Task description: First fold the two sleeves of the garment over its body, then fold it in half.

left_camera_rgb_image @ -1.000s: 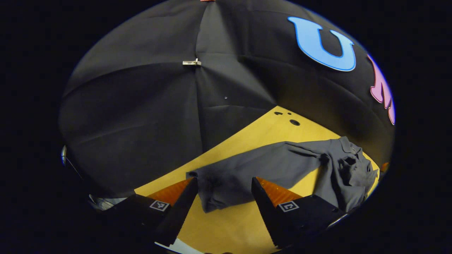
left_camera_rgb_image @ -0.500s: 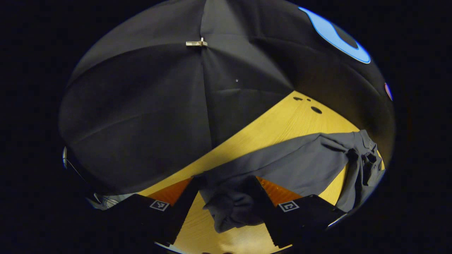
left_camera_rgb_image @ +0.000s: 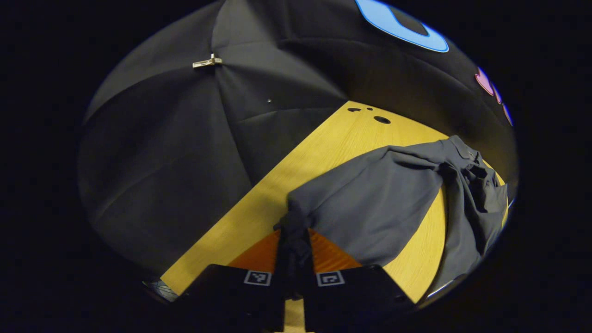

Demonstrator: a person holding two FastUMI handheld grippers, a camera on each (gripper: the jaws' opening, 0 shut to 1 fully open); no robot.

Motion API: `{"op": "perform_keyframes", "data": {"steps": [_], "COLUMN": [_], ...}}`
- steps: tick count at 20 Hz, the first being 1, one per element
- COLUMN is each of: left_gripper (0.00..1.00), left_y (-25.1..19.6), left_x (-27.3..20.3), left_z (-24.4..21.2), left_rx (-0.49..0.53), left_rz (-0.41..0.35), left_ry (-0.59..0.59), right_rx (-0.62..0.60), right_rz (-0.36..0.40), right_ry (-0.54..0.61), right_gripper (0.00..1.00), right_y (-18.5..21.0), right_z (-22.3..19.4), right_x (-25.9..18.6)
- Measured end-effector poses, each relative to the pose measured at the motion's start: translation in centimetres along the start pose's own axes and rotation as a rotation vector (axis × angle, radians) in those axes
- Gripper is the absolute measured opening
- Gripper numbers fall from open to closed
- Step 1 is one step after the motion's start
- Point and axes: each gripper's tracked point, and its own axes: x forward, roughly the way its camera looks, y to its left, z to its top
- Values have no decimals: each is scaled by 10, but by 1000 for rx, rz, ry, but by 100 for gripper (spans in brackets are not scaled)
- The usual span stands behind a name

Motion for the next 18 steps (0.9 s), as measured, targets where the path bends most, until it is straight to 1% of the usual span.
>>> {"op": "perform_keyframes", "data": {"steps": [2, 4, 7, 8, 11, 15, 18], "left_gripper": [12, 6, 6, 6, 6, 5, 5], "left_y": [0, -4, -15, -21, -41, -94, -147], "left_x": [-3, 0, -21, -30, -53, -74, -91], "left_z": [3, 6, 33, 45, 82, 141, 190], "left_rx": [-3, -34, -124, -137, -117, -137, -119], "left_rz": [9, 16, -4, -5, -15, -90, -178], "left_ry": [-13, -10, -48, -69, -133, -203, -271], "right_rx": [-44, -104, -183, -200, -219, -217, -201], "right_rz": [16, 36, 72, 81, 110, 115, 110], "right_ry": [-4, -6, 2, -7, -6, -11, -15], "right_gripper": [99, 99, 98, 98, 98, 98, 99], "right_y": [0, -1, -3, -3, -7, -19, -30], "right_z": [0, 3, 7, 11, 12, 16, 18], "right_x": [2, 7, 15, 18, 24, 30, 30]}}
